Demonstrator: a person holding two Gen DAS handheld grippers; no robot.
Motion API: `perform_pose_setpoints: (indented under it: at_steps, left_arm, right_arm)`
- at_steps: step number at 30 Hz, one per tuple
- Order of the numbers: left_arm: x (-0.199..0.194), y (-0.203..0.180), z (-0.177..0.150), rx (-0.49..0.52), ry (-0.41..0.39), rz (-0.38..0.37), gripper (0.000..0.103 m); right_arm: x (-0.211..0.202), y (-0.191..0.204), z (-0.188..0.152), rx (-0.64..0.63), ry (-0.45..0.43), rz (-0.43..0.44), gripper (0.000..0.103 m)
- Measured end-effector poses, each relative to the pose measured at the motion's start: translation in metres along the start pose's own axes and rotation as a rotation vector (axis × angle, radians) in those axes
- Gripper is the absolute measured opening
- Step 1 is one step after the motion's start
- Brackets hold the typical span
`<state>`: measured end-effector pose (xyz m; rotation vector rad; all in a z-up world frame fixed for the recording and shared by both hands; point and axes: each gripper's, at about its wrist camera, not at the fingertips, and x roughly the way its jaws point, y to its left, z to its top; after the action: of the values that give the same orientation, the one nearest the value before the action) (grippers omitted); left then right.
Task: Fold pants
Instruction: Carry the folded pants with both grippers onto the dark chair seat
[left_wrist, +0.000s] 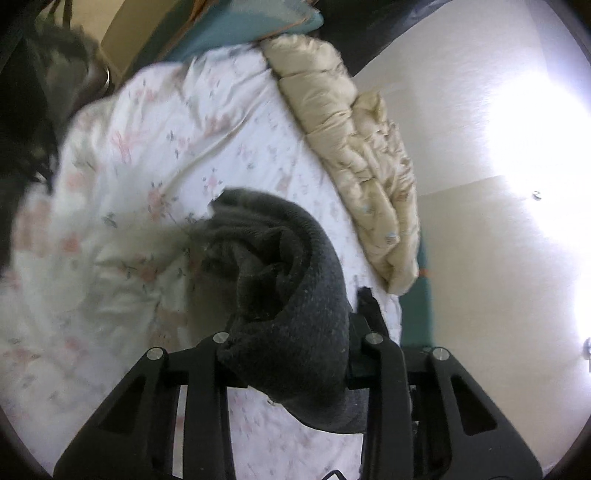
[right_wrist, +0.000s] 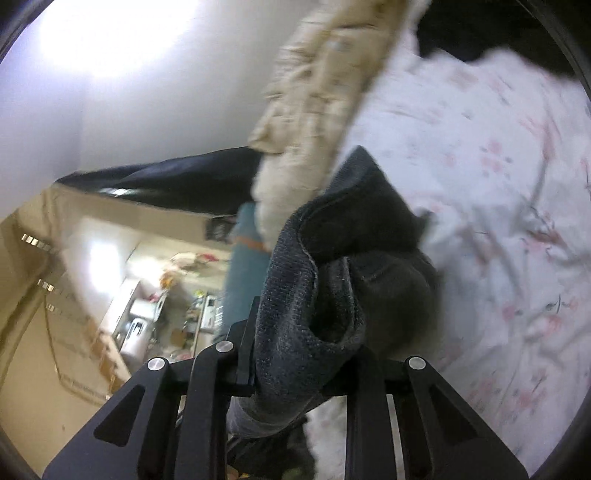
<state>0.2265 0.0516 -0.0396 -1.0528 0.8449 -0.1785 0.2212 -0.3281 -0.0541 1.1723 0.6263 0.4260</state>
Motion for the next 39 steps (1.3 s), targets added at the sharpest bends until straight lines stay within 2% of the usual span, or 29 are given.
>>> perform_pose_setpoints:
  at_steps: [4,6,8,10,12,14,17,20,22,24,25,26,28,30,32,33,34,36,38,39]
  left_arm:
    - [-0.083,-0.017,0.014,0.035,-0.034,-0.007,0.029]
    - [-0.122,-0.026,0.034,0.074,-0.032,0.013,0.029]
    - [-0.165,-0.032,0.063,0.100,-0.086,0.031,0.029]
    - [-0.209,-0.035,0.096,0.146,-0.194,0.046,0.029]
    - [-0.240,-0.031,0.120,0.178,-0.269,0.047,0.029]
    - [-0.274,-0.014,0.152,0.202,-0.342,0.048,0.029]
    - [-0.309,0.023,0.179,0.255,-0.423,0.074,0.029]
    - [-0.327,0.078,0.182,0.329,-0.462,0.138,0.029]
    - [-0.322,0.121,0.176,0.321,-0.412,0.195,0.029]
    - [-0.302,0.176,0.169,0.283,-0.293,0.266,0.029]
    - [-0.281,0.214,0.163,0.244,-0.188,0.331,0.029]
    - [-0.271,0.236,0.158,0.219,-0.140,0.356,0.029]
    - [-0.265,0.264,0.143,0.212,-0.114,0.380,0.029]
    - [-0.268,0.273,0.128,0.260,-0.129,0.362,0.032]
    - [-0.266,0.283,0.119,0.241,-0.118,0.371,0.036]
    - [-0.266,0.285,0.117,0.222,-0.102,0.388,0.042]
    - [-0.266,0.289,0.116,0.188,-0.083,0.426,0.056]
    - [-0.271,0.286,0.114,0.155,-0.068,0.518,0.070]
    - [-0.291,0.264,0.103,0.211,-0.091,0.515,0.070]
    - [-0.303,0.246,0.096,0.263,-0.118,0.546,0.070]
  right_arm:
    - [-0.005,0.063,-0.026,-0.053,0.079,0.082,0.023]
    - [0.004,0.093,-0.041,-0.075,0.128,0.119,0.023]
    - [0.025,0.123,-0.054,-0.096,0.179,0.168,0.023]
    - [0.058,0.164,-0.074,-0.152,0.224,0.202,0.023]
    - [0.094,0.193,-0.092,-0.168,0.260,0.237,0.023]
    - [0.138,0.219,-0.112,-0.200,0.296,0.264,0.022]
    - [0.194,0.244,-0.153,-0.253,0.358,0.300,0.022]
    - [0.242,0.236,-0.206,-0.286,0.453,0.307,0.022]
    - [0.257,0.212,-0.240,-0.292,0.520,0.268,0.022]
    - [0.268,0.169,-0.275,-0.313,0.597,0.192,0.022]
    - [0.273,0.146,-0.287,-0.299,0.630,0.148,0.022]
    - [0.276,0.113,-0.306,-0.281,0.687,0.087,0.022]
    - [0.271,0.080,-0.324,-0.302,0.737,0.029,0.022]
    - [0.259,0.063,-0.335,-0.292,0.752,0.019,0.022]
    - [0.255,0.051,-0.336,-0.260,0.769,-0.001,0.031]
    - [0.254,0.046,-0.335,-0.244,0.787,-0.033,0.042]
    - [0.254,0.042,-0.332,-0.231,0.807,-0.079,0.055]
    - [0.247,0.040,-0.322,-0.250,0.839,-0.137,0.056]
    - [0.236,0.048,-0.304,-0.309,0.825,-0.192,0.057]
    - [0.234,0.055,-0.294,-0.336,0.810,-0.195,0.057]
